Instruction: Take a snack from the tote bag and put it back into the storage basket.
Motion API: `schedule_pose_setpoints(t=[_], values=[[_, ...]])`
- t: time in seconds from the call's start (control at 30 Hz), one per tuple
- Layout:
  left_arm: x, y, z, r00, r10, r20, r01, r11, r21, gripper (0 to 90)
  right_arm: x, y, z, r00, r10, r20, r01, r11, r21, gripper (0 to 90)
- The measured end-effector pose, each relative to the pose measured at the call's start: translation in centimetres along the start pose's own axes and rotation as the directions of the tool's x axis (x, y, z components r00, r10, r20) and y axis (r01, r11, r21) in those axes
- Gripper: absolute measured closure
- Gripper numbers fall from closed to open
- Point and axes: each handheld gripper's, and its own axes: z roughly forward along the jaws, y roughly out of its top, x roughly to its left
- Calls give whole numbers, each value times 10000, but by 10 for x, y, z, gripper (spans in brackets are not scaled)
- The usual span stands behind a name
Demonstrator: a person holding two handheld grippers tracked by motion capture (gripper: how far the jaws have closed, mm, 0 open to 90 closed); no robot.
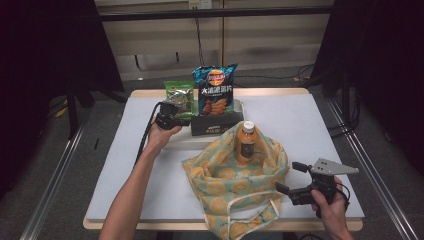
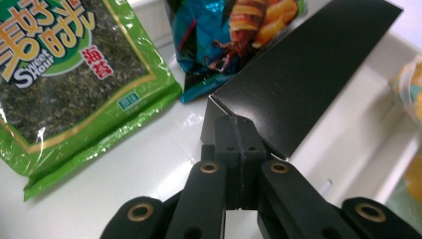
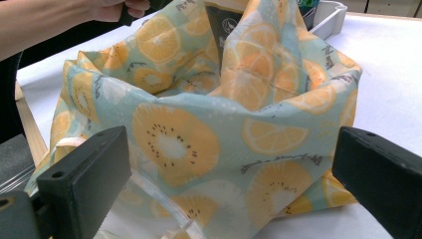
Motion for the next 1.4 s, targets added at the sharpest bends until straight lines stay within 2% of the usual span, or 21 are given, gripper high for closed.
schedule_pose_setpoints(t=[0.1, 0.13, 0.2, 0.3, 0.6, 0.8, 0.97, 1.07, 1.23, 1.4], values=[[1, 1, 2, 9999, -34, -136, 34, 10000, -3, 900, 1, 0, 1, 10000, -13, -24, 13, 10000, 8, 14], [2, 1, 2, 9998, -194, -104, 193, 9998, -72, 900, 1, 0, 1, 10000, -27, -23, 27, 10000, 39, 14], [2, 1, 4, 9995, -237, -217, 234, 9996, -154, 900, 1, 0, 1, 10000, 16, -7, -16, 10000, 53, 14], [4, 1, 5, 9992, -351, -177, 346, 9990, -272, 900, 0, 0, 0, 10000, 13, -31, -13, 10000, 10, 14], [6, -2, 5, 9989, -386, -279, 379, 9990, -245, 900, 0, 0, 0, 10000, 70, -9, -70, 10000, -32, 14], [3, -6, -5, 9997, -128, -225, 117, 9988, -469, 896, 0, 1, 1, 9999, 125, 2, -125, 9999, -38, 14], [3, -10, -11, 9997, -157, -171, 145, 9975, -695, 876, -1, 1, 0, 9999, 132, 46, -131, 9999, -99, 14], [-5, -11, -18, 10000, -31, -27, 29, 9963, -862, 872, -1, 1, 0, 9999, 87, 62, -86, 9999, -94, 14], [-11, -17, -28, 9995, 280, 112, -267, 9944, -1018, 834, -1, 1, -1, 9999, 115, 52, -114, 9999, -100, 14], [-12, -20, -33, 9996, 264, 71, -254, 9930, -1157, 759, -1, 1, -2, 9999, 93, 128, -91, 9999, -137, 14]])
